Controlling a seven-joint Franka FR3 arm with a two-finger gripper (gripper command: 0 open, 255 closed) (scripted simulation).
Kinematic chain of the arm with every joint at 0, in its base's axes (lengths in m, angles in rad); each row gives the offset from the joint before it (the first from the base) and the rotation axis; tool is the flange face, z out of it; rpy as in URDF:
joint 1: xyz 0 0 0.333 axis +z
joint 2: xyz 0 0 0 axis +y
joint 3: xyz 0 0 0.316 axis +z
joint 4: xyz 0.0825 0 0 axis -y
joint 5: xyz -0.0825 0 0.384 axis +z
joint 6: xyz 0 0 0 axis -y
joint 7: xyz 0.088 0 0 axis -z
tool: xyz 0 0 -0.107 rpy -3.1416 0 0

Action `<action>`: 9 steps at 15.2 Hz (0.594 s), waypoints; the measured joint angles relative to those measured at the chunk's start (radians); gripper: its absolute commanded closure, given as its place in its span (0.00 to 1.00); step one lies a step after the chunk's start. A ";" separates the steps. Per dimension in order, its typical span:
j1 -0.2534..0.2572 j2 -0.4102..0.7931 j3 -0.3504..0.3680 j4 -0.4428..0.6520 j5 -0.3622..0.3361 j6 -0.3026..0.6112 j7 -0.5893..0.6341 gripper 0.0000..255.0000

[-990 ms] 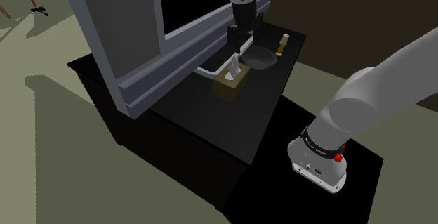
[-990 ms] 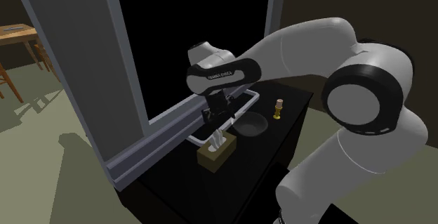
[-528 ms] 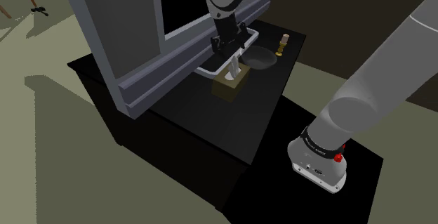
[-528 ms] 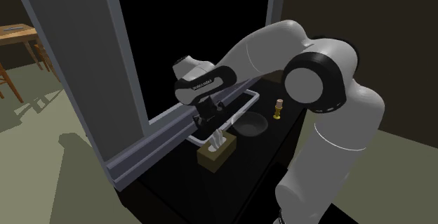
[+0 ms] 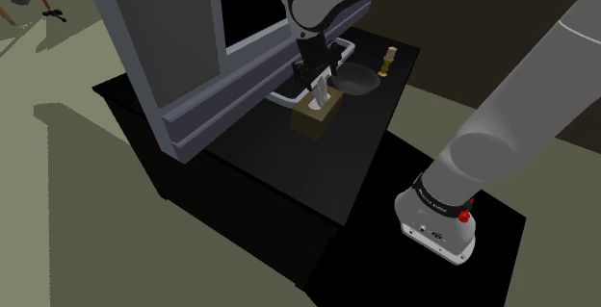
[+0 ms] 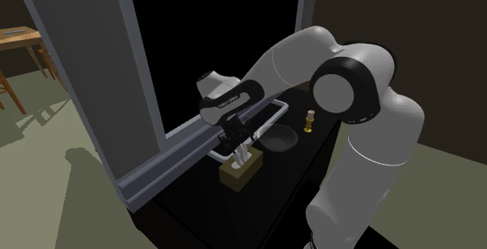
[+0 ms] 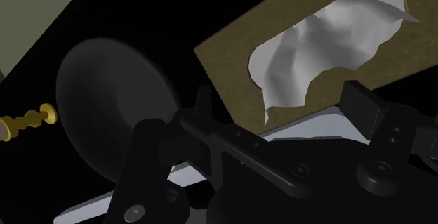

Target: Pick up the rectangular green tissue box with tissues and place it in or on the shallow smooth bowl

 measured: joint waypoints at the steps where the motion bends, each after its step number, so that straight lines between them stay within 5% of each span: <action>1: 0.000 0.000 0.000 -0.001 0.000 0.002 0.000 0.00; 4: 0.000 0.000 0.000 -0.003 -0.001 0.003 0.000 0.00; 5: 0.000 0.000 0.000 -0.003 -0.001 0.003 0.000 1.00; 9: -0.002 -0.003 -0.002 -0.002 -0.005 0.001 0.000 1.00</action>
